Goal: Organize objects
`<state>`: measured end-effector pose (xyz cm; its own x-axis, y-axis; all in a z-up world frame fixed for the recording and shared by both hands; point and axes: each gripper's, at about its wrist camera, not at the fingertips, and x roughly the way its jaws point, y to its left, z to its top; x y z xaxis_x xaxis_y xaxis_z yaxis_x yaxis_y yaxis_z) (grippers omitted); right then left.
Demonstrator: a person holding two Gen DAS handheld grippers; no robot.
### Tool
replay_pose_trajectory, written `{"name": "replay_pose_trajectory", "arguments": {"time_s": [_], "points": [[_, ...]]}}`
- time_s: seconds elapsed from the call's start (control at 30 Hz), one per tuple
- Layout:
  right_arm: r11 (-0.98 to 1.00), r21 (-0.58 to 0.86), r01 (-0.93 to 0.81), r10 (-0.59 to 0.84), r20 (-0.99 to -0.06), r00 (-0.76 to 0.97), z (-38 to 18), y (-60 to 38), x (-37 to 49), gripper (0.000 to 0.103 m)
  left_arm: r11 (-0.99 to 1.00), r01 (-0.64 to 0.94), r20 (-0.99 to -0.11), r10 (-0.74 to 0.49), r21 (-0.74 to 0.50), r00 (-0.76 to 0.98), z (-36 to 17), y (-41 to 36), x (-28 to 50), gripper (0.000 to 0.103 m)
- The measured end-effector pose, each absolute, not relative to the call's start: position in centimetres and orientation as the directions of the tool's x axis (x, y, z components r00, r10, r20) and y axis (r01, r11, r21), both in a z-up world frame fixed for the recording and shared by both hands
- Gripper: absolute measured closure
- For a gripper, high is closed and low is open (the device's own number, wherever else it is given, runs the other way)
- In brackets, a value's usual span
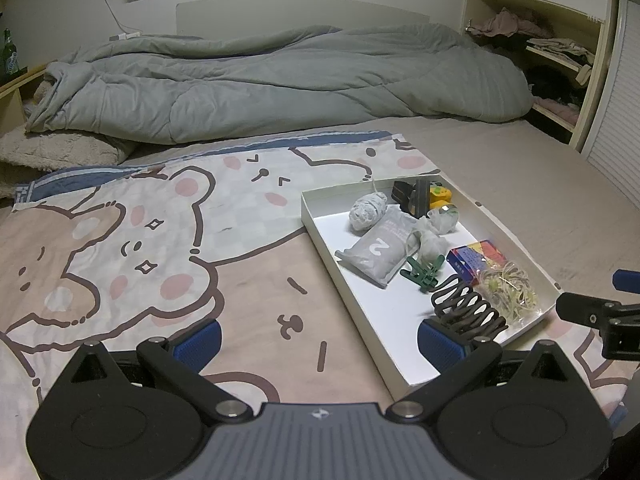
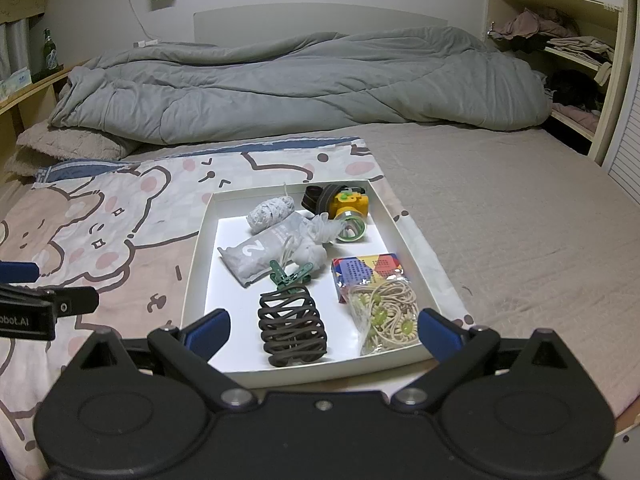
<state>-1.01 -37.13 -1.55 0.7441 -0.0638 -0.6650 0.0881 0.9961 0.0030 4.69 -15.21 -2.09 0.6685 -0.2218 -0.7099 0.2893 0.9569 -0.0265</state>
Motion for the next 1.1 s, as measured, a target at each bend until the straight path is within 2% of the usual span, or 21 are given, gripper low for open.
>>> {"name": "replay_pose_trajectory", "arguments": {"time_s": [1.1], "points": [[0.996, 0.003, 0.087, -0.063, -0.666, 0.743, -1.49, -37.16, -0.97, 0.002, 0.955, 0.294, -0.709, -0.224, -0.025, 0.669, -2.02, -15.59, 4.41, 0.000]]}}
